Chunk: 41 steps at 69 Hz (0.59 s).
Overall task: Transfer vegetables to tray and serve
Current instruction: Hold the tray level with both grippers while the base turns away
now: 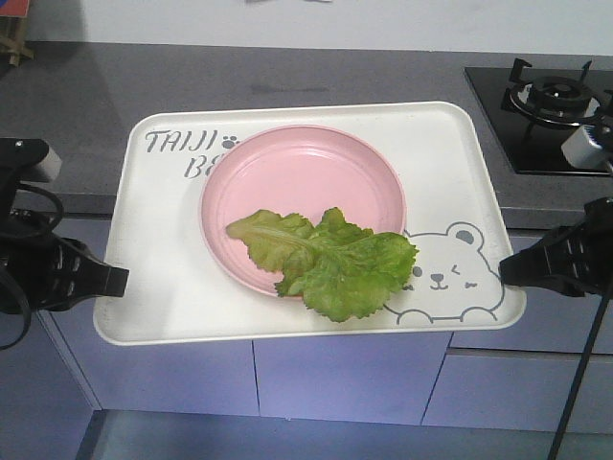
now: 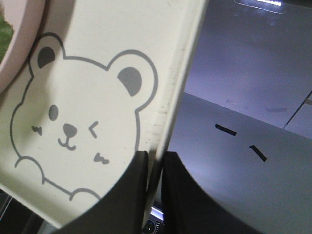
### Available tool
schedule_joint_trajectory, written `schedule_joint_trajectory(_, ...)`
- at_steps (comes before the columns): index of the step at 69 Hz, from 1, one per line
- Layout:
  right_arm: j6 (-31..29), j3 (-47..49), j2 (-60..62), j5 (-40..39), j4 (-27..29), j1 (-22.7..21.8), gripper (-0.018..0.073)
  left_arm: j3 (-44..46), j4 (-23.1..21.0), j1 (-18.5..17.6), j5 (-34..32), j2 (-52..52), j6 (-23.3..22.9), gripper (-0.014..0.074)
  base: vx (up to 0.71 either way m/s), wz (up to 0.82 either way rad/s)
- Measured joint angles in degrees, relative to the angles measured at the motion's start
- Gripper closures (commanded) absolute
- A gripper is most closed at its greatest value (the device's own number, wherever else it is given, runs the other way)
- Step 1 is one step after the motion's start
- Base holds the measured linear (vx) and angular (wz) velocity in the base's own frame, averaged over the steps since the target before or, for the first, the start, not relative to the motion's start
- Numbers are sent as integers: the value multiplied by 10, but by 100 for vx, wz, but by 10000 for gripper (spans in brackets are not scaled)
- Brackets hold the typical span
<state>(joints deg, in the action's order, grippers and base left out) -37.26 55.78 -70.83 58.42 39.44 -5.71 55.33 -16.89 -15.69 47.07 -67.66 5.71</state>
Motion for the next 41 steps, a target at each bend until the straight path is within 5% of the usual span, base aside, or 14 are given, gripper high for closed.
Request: schedule_joint_trajectory(41, 0, 0, 0, 0, 0, 0, 564, 0, 0, 0, 1, 0, 0, 603, 13, 2)
